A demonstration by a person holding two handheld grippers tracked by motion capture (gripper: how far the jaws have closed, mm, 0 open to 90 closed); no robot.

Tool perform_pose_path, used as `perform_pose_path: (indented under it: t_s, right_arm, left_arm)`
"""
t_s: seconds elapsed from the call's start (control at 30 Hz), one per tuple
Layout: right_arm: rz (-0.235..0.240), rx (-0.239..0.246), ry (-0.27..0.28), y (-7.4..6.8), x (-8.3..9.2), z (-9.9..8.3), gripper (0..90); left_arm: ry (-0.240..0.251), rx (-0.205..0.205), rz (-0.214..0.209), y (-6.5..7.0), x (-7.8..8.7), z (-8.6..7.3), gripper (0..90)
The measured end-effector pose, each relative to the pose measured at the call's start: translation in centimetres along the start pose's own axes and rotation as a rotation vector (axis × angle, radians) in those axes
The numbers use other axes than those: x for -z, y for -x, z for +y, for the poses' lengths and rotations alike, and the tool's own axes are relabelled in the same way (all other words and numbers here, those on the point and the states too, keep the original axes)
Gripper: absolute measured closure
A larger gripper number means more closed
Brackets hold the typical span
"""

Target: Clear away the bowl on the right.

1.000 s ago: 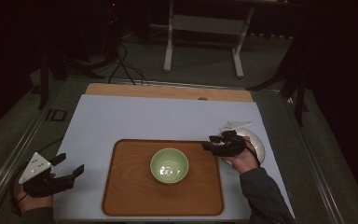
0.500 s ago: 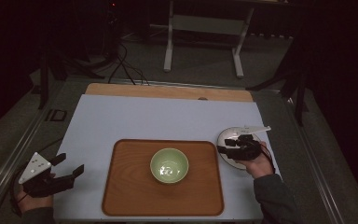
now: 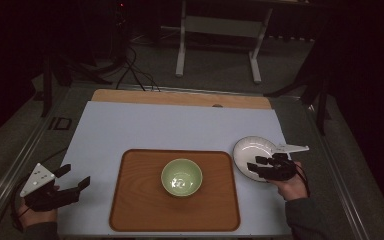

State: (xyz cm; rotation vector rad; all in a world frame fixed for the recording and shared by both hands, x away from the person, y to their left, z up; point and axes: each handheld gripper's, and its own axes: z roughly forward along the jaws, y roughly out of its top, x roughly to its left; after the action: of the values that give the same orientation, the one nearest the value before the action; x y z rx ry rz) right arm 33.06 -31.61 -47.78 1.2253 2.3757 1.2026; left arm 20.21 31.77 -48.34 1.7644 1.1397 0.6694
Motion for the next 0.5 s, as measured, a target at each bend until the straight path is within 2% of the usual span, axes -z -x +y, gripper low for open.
perform_pose_path:
  t_s: [0.2,0.3,0.5]
  right_arm:
    - [-0.012,-0.020,0.023,0.7,1.0,-1.6,46.1]
    - [-0.023,-0.045,0.035,1.1,1.7,-2.1,45.9]
    - [-0.043,-0.066,0.061,1.6,2.6,-2.9,45.8]
  left_arm:
    - [-0.002,0.002,-0.001,0.0,0.0,0.0,20.2]
    - [-0.001,0.001,-0.004,0.0,-0.1,0.0,20.2]
    - [-0.009,0.003,-0.009,-0.1,-0.2,0.0,20.2]
